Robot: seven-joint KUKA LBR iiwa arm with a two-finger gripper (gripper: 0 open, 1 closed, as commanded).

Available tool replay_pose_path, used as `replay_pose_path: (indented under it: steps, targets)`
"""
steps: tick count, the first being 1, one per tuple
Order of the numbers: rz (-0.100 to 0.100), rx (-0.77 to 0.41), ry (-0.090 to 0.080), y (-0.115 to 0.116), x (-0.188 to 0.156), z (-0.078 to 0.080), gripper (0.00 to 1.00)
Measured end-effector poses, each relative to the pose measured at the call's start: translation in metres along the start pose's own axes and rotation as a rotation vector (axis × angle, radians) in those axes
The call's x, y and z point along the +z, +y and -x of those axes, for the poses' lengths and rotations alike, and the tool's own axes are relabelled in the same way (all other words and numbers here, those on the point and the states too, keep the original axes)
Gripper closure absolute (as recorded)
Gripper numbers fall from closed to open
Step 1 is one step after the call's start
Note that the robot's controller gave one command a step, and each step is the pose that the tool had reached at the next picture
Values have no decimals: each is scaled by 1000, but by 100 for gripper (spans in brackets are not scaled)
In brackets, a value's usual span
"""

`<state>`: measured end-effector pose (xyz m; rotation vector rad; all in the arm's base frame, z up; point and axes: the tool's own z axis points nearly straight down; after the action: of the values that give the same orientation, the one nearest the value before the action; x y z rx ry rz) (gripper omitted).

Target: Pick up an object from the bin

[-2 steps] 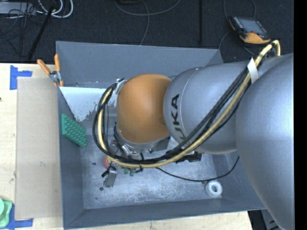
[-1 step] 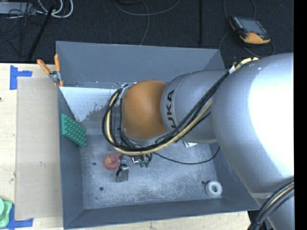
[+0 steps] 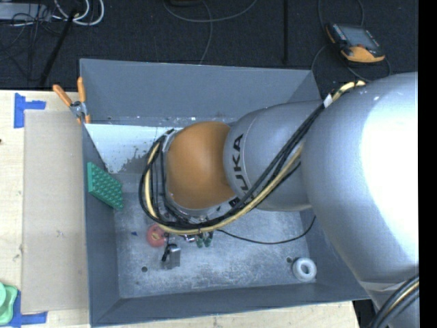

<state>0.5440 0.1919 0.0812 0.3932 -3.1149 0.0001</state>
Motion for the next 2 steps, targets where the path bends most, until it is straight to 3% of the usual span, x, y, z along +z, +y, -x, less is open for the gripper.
replay_pose_path:
  steps: [1,2]
  targets:
    - [0,-39,-5,-24,10,34,0]
    - [0,-36,-3,-23,10,33,100]
